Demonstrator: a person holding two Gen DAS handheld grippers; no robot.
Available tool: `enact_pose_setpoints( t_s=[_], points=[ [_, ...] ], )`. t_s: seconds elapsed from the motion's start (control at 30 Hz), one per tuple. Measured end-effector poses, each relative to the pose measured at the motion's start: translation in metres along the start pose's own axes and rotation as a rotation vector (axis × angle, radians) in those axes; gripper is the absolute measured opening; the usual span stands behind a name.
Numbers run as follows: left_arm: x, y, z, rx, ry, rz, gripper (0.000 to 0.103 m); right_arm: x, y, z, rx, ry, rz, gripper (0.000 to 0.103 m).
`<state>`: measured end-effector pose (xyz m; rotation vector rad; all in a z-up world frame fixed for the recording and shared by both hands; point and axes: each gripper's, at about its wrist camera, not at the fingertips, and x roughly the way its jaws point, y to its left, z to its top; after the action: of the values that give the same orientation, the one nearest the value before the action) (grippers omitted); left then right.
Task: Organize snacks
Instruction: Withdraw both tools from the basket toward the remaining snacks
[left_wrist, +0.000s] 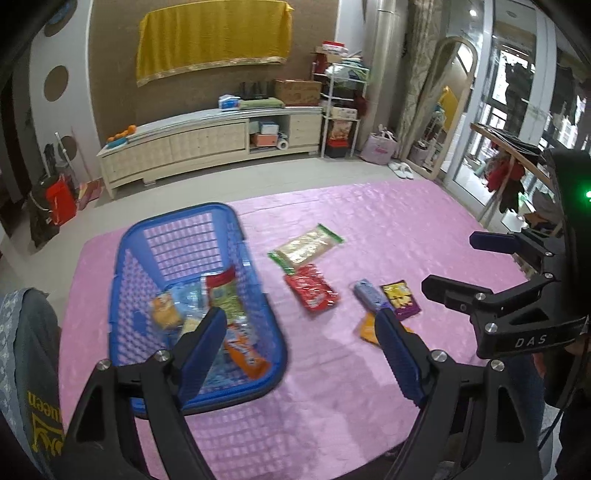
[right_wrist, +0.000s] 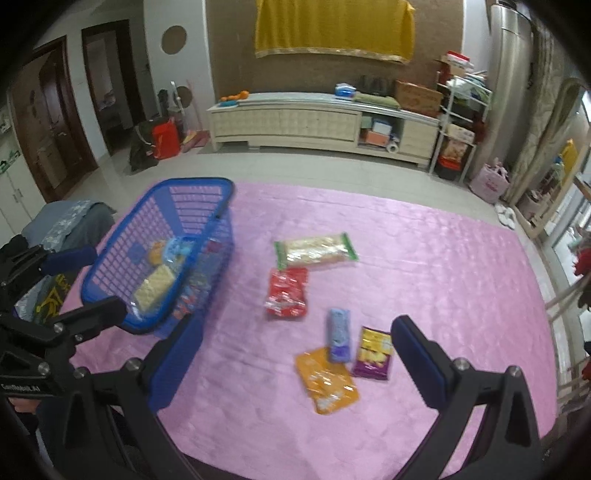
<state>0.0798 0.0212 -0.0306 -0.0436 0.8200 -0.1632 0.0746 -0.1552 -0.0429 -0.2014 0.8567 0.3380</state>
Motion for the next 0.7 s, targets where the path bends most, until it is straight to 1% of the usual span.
enact_pose_setpoints(
  t_s=[0.2,0.4,0.6,0.7],
  points=[
    [0.024,-0.030,-0.002,0.012,0.036,-0.031,0.081,0.004,-0.035,-0.020,0.039,0.023,-0.016,0.103],
    [0.054,-0.051,-0.011,-0.038,0.113,-0.077,0.081,0.014,-0.065,-0.040,0.058,0.039,-0.029,0.103],
    [0.086,-0.076,-0.020,-0.069,0.166,-0.084,0.081,0.036,-0.095,-0.059,0.111,0.067,-0.016,0.103],
    [0.101,-0.085,-0.025,-0.085,0.181,-0.049,0.081,0.045,-0.108,-0.068,0.120,0.082,-0.013,0.103]
  ],
)
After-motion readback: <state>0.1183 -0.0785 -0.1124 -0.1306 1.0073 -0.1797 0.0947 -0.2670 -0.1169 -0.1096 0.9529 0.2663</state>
